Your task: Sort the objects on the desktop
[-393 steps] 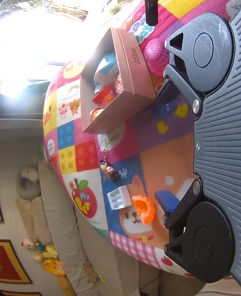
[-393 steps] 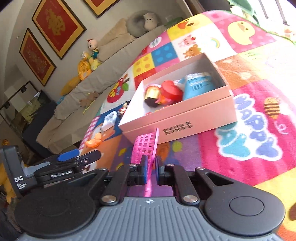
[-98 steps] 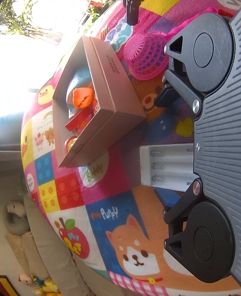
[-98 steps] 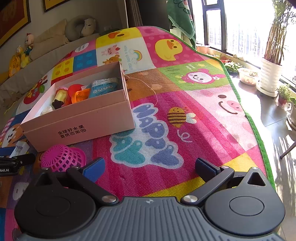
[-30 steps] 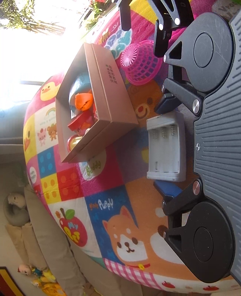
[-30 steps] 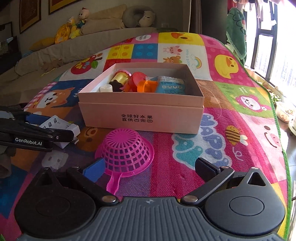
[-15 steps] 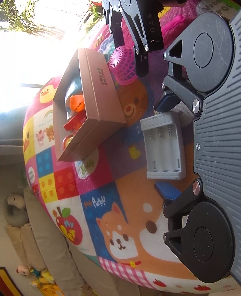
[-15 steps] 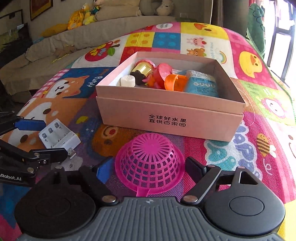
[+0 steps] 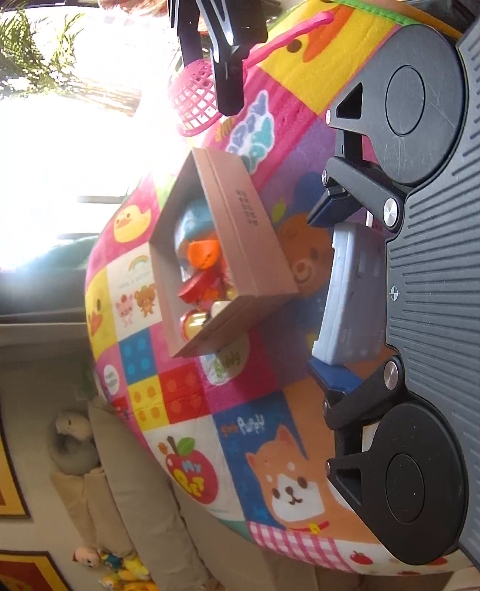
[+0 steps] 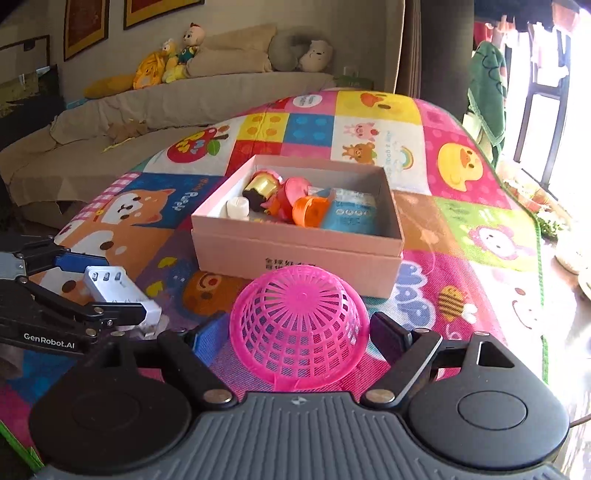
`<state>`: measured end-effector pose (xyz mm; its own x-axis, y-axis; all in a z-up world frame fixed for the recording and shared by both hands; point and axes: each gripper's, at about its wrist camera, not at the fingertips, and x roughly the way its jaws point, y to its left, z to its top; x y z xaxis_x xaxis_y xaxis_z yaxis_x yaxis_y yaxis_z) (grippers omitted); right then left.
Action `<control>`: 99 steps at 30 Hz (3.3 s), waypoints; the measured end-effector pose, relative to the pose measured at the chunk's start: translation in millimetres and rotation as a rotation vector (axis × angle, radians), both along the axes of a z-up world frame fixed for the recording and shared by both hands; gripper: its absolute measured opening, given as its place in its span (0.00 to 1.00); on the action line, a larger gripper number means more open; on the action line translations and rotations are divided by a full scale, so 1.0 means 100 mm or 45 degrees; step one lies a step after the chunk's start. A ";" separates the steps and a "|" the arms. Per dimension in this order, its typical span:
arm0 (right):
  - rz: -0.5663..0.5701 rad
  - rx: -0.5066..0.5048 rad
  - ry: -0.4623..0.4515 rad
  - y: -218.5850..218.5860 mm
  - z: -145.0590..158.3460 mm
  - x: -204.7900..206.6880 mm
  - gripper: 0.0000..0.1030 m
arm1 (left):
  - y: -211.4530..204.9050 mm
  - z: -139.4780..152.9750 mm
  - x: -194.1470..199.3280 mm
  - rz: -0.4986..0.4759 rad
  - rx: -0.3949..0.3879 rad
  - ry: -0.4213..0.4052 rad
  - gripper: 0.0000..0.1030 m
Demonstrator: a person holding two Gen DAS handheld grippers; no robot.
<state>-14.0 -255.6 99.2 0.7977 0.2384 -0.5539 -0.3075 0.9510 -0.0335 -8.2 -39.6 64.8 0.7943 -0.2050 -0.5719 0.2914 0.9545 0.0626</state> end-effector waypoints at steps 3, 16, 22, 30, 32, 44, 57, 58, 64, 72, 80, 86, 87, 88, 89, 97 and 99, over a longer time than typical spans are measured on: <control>-0.061 0.056 -0.125 -0.18 0.41 0.02 0.81 | -0.11 0.29 0.15 -0.017 0.004 -0.146 0.81; -0.280 0.153 -0.067 -0.47 0.39 0.39 0.81 | -0.27 0.44 1.08 0.018 -0.117 -0.216 0.93; -0.301 0.123 -0.040 -0.50 0.33 0.50 0.81 | -0.12 0.04 0.72 0.026 -0.060 -0.084 0.94; -0.168 0.187 -0.052 -0.03 0.51 1.13 0.81 | 0.01 -0.13 0.51 0.025 -0.052 -0.029 0.96; -0.148 0.188 -0.094 0.10 0.56 1.36 0.81 | 0.05 -0.12 0.50 0.036 -0.062 -0.021 0.97; 0.103 0.001 -0.097 0.68 0.22 1.28 0.94 | 0.29 -0.22 0.50 0.094 -0.106 0.035 0.98; -0.280 0.034 -0.057 0.30 0.10 1.81 0.88 | 0.34 -0.23 0.48 0.125 -0.102 0.041 0.99; -0.293 0.056 -0.046 0.23 0.10 1.79 0.88 | 0.34 -0.24 0.50 0.139 -0.100 0.053 0.99; -0.251 0.094 -0.011 0.03 -0.02 1.28 0.90 | 0.23 -0.33 0.47 0.163 -0.051 0.067 1.00; -0.253 0.096 0.054 -0.03 -0.41 0.56 1.00 | 0.14 -0.53 0.32 0.188 -0.058 0.134 1.00; -0.199 -0.023 0.224 0.20 -0.84 0.51 1.00 | 0.12 -0.60 0.39 0.267 -0.045 0.162 1.00; -0.208 0.011 0.205 0.20 -0.87 0.57 1.00 | 0.13 -0.61 0.39 0.267 -0.053 0.160 1.00; -0.209 0.020 0.171 0.19 -0.89 0.54 1.00 | 0.13 -0.61 0.39 0.267 -0.053 0.161 1.00; -0.207 0.030 0.159 0.18 -0.90 0.51 1.00 | 0.13 -0.61 0.39 0.267 -0.053 0.161 1.00; -0.206 0.042 0.143 0.17 -0.92 0.49 1.00 | 0.12 -0.61 0.39 0.267 -0.053 0.160 1.00; -0.207 0.025 0.142 0.15 -0.88 0.50 1.00 | 0.13 -0.61 0.39 0.267 -0.054 0.160 1.00; -0.207 0.025 0.142 0.15 -0.88 0.50 1.00 | 0.13 -0.61 0.39 0.266 -0.058 0.160 1.00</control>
<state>36.1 -240.4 11.6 0.7604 0.1232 -0.6377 -0.1508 0.9885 0.0111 30.9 -26.7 3.9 0.7456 -0.0714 -0.6626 0.0901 0.9959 -0.0060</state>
